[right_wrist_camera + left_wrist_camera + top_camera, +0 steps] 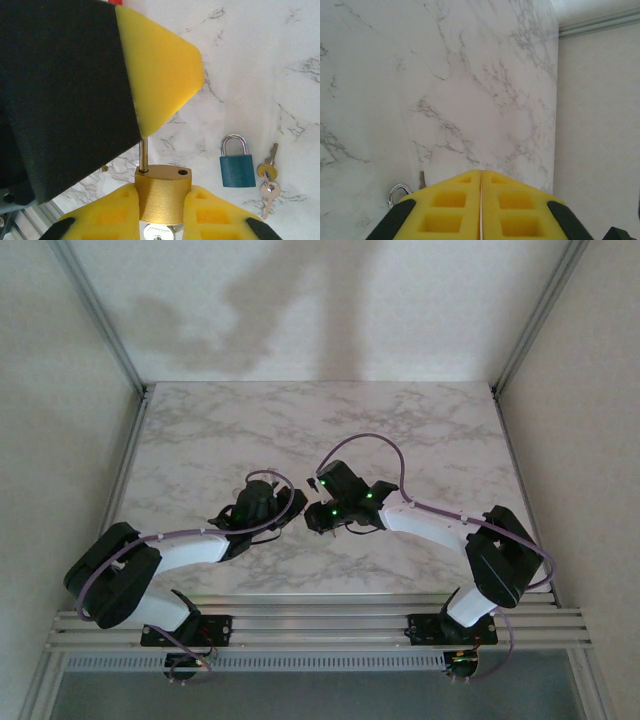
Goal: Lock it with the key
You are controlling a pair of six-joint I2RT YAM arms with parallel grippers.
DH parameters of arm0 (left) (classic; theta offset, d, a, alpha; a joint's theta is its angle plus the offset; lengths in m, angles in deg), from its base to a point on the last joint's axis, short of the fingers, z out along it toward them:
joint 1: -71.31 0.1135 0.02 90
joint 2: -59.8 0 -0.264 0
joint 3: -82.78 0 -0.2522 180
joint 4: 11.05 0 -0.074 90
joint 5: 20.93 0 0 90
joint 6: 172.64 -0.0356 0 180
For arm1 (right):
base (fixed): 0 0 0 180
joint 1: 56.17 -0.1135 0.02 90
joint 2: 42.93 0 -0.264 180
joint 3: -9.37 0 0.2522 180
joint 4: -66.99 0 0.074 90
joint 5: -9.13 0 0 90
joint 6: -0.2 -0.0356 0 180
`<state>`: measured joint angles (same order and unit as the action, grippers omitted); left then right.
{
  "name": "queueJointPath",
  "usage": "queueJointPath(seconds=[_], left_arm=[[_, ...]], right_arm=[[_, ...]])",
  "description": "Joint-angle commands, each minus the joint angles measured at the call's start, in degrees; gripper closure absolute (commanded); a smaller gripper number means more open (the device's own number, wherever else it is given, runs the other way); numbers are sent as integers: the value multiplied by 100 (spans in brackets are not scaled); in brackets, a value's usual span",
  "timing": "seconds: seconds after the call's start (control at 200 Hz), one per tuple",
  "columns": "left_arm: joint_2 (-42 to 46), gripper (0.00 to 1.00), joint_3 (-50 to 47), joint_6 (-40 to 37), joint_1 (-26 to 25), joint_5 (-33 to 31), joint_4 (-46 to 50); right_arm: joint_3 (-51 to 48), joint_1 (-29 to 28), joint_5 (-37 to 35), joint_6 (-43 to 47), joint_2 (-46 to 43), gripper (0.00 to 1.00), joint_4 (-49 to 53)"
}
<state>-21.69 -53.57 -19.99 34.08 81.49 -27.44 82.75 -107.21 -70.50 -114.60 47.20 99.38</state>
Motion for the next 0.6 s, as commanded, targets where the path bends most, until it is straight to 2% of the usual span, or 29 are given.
queueJointPath(seconds=[0.0, 0.1, 0.3, 0.596], left_arm=[[55, 97, 8, -87, 54, 1, 36], [63, 100, 8, -95, 58, 13, 53], [95, 100, -32, -91, 54, 33, 53], [221, 100, -130, -16, 58, -69, 101]], right_arm=[[-38, -77, 40, 96, -206, 87, -89], [-38, -80, 18, 101, -215, 87, -79], [-20, -76, 14, 104, -197, 85, -62], [4, -80, 31, 111, -179, 73, -55]])
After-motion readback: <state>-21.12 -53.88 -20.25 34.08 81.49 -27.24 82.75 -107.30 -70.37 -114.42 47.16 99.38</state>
